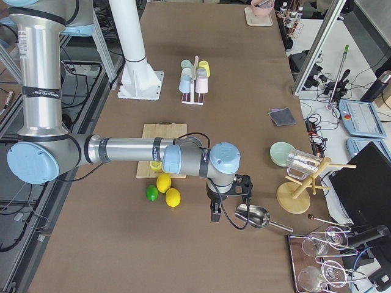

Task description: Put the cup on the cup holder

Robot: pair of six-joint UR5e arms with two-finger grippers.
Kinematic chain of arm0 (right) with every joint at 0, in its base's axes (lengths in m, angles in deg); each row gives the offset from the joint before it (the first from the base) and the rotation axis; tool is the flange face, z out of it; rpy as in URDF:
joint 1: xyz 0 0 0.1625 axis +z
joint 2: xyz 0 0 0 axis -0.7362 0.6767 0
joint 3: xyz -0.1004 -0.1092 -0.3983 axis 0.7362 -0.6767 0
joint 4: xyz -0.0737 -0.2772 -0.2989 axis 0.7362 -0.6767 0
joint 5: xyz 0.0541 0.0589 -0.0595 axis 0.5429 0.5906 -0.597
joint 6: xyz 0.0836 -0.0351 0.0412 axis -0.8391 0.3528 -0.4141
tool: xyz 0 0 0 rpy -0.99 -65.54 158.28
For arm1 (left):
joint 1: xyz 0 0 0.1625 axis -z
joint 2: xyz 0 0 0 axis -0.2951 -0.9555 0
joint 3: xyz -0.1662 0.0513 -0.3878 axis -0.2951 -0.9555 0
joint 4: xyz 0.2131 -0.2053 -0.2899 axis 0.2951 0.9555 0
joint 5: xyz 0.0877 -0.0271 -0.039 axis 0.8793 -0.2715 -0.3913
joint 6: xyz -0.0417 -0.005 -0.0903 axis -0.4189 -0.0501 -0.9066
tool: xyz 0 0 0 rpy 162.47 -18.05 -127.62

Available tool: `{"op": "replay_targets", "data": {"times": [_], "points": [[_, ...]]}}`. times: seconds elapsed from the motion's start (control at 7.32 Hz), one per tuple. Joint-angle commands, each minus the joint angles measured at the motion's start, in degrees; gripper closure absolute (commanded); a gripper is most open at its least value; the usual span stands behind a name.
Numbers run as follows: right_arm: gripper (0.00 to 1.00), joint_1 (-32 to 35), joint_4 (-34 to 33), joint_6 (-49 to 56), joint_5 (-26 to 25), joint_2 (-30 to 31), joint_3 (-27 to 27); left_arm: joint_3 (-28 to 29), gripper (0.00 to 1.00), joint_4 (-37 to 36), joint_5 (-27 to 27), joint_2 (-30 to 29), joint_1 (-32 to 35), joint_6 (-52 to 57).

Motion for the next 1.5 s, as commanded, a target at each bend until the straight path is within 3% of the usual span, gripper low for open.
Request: {"op": "replay_targets", "data": {"times": [0.0, 1.37], "points": [[0.00, -0.6, 0.0, 0.0, 0.4, 0.0, 0.3, 0.1, 0.01, 0.0, 2.1, 0.3, 0.9, 1.7], [0.00, -0.6, 0.1, -0.3, -1.4, 0.7, 0.0, 0.8, 0.01, 0.3, 1.2, -0.1, 1.0, 1.4]]}}
